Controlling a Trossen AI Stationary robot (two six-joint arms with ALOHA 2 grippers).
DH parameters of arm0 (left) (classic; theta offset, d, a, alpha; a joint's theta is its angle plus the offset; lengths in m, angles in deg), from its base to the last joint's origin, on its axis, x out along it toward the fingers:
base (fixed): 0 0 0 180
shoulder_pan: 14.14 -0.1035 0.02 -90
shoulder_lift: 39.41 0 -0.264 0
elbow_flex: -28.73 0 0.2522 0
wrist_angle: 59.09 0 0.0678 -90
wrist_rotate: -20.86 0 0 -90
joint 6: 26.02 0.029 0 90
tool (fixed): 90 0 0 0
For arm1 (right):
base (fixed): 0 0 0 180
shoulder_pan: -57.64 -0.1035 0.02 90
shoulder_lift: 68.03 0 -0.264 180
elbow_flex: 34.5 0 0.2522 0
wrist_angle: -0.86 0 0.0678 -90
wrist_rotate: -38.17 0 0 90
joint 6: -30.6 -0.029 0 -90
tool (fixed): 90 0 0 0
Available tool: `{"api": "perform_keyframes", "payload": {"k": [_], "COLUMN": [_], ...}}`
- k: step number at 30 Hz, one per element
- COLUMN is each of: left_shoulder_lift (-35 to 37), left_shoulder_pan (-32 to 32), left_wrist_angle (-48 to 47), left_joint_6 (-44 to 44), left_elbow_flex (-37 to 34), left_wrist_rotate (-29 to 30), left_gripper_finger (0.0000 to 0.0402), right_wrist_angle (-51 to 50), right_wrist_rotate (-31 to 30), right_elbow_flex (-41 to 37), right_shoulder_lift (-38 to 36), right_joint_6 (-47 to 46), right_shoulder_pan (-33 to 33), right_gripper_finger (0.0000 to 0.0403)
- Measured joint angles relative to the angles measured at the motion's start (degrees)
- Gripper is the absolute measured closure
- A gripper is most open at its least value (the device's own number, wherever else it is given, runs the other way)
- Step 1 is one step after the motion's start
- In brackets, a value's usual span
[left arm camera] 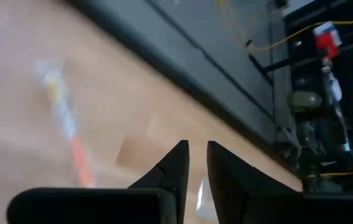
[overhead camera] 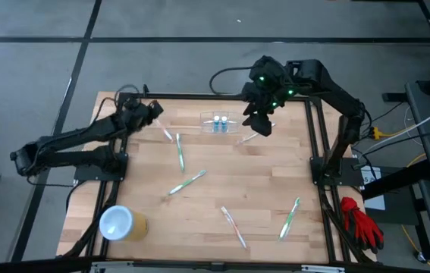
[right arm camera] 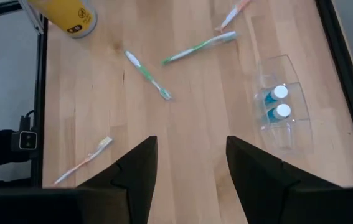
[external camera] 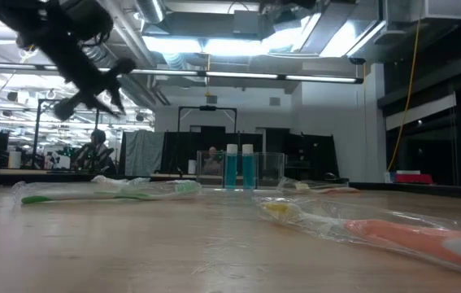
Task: Pick & Place toothbrushing station
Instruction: Put the top left orange toothbrush into the transparent organizer
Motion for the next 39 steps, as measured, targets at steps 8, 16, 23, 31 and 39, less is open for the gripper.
{"api": "perform_keyframes", "payload": {"k": [8, 16, 23, 31, 39], "left_shoulder_lift": [-8.68, -27.15, -35.5, -34.79, -38.16], "left_shoulder_pan": [-13.25, -26.61, -25.43, -20.09, -22.39], "left_wrist_angle": [-9.92, -42.39, -50.45, -37.92, -25.77], "left_joint_6": [25.42, 38.31, 33.07, 7.85, 0.96], "left_elbow_flex": [19.75, 42.13, 39.61, 28.48, 23.35], "left_wrist_rotate": [-2.02, -14.71, -18.16, -16.28, -22.94], "left_gripper_finger": [0.0383, 0.0398, 0.039, 0.0391, 0.0382], "right_wrist_angle": [0.07, 0.07, 0.32, 0.96, 1.61], "right_wrist_rotate": [0.64, 2.64, 3.52, 3.71, 3.87], "right_elbow_flex": [0.0, 0.0, 0.02, 0.02, 0.02], "right_shoulder_lift": [-0.06, -0.06, -0.06, -0.06, -0.06], "right_joint_6": [1.46, 2.48, 2.65, 2.65, 2.62], "right_shoulder_pan": [0.0, 0.0, 0.0, 0.0, 0.0], "right_gripper_finger": [0.0209, 0.0209, 0.0209, 0.0209, 0.0209]}}
